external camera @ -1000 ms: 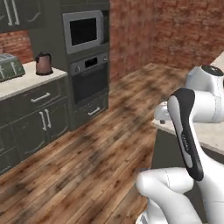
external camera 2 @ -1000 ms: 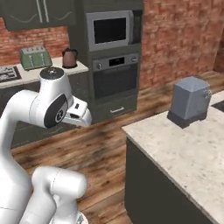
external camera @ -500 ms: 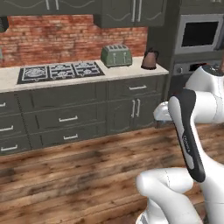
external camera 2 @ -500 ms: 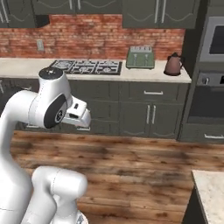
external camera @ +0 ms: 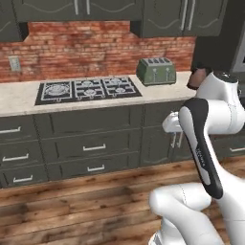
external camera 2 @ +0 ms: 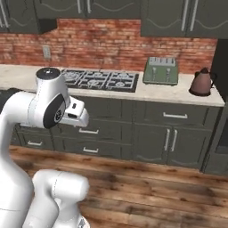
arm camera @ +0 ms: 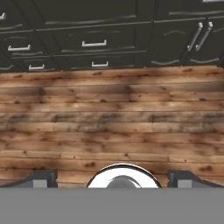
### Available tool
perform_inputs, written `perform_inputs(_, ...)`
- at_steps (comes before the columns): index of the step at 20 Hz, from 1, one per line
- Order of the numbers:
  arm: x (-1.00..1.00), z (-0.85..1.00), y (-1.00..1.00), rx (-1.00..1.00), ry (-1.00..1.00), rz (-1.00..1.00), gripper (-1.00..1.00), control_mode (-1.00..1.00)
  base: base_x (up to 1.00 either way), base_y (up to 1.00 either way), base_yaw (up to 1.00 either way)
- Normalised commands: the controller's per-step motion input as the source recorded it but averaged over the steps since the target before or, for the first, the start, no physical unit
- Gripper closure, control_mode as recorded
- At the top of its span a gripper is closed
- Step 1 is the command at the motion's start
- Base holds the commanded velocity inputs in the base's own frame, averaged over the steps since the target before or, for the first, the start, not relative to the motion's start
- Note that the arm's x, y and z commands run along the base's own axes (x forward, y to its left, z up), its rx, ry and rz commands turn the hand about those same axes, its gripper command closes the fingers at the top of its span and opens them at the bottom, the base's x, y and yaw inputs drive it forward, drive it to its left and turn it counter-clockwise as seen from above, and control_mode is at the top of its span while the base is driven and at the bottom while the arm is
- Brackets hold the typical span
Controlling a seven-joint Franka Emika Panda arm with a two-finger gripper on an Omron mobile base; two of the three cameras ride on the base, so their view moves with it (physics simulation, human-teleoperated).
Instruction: Navigate to the stove.
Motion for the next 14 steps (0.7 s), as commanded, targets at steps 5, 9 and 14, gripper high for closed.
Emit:
perform_inputs(5,0.00,0.00,0.00,0.00,0.00,0.00,-1.00,1.00,1.00,0.00,-0.01)
perform_inputs(9,0.00,0.00,0.00,0.00,0.00,0.00,-1.00,1.00,1.00,0.15,-0.02)
perform_inputs(14,0.00,0.00,0.00,0.00,0.00,0.00,-1.00,1.00,0.99,0.55,0.00)
